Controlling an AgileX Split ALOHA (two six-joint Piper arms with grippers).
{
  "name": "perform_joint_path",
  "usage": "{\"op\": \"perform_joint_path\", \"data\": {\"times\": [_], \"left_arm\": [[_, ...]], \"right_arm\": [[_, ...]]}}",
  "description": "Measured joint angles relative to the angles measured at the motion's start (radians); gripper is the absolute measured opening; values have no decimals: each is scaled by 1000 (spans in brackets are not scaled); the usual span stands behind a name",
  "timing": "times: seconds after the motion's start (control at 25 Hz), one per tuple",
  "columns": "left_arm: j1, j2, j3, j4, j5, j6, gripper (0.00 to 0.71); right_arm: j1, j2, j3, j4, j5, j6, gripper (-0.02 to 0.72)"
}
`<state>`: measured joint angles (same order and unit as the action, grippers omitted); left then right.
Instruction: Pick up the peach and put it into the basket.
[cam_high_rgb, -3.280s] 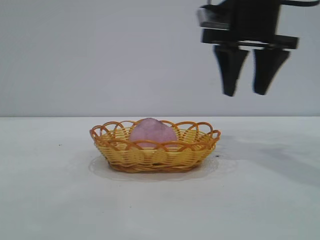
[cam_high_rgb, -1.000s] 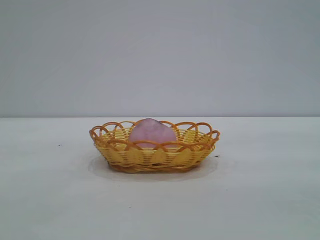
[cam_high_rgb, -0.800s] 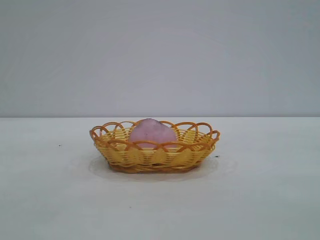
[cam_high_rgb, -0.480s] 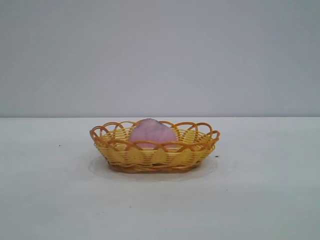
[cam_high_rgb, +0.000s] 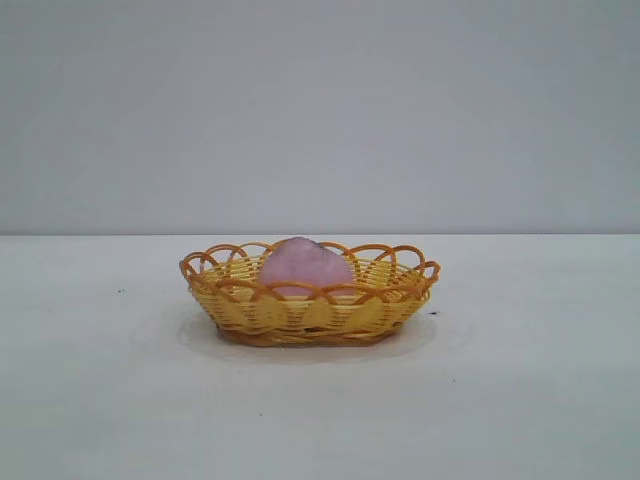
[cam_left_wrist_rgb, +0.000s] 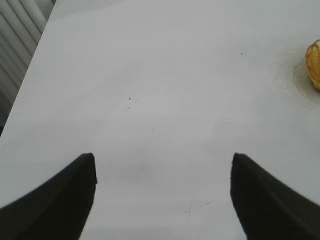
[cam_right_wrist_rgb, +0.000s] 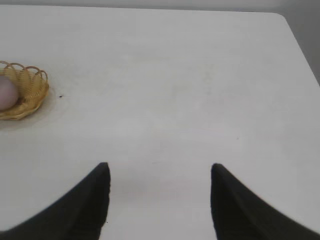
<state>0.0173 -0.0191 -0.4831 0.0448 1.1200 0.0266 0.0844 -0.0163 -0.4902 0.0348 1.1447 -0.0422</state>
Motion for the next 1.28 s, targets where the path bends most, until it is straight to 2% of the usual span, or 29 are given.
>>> {"op": "perform_joint_path", "data": {"times": [0.04, 0.08, 1.28], "left_arm": [[0, 0, 0, 0, 0, 0, 531], [0, 0, 0, 0, 0, 0, 531], [0, 0, 0, 0, 0, 0, 531]], "right_arm": [[0, 0, 0, 0, 0, 0, 326], [0, 0, 0, 0, 0, 0, 312], [0, 0, 0, 0, -2, 0, 319]]}}
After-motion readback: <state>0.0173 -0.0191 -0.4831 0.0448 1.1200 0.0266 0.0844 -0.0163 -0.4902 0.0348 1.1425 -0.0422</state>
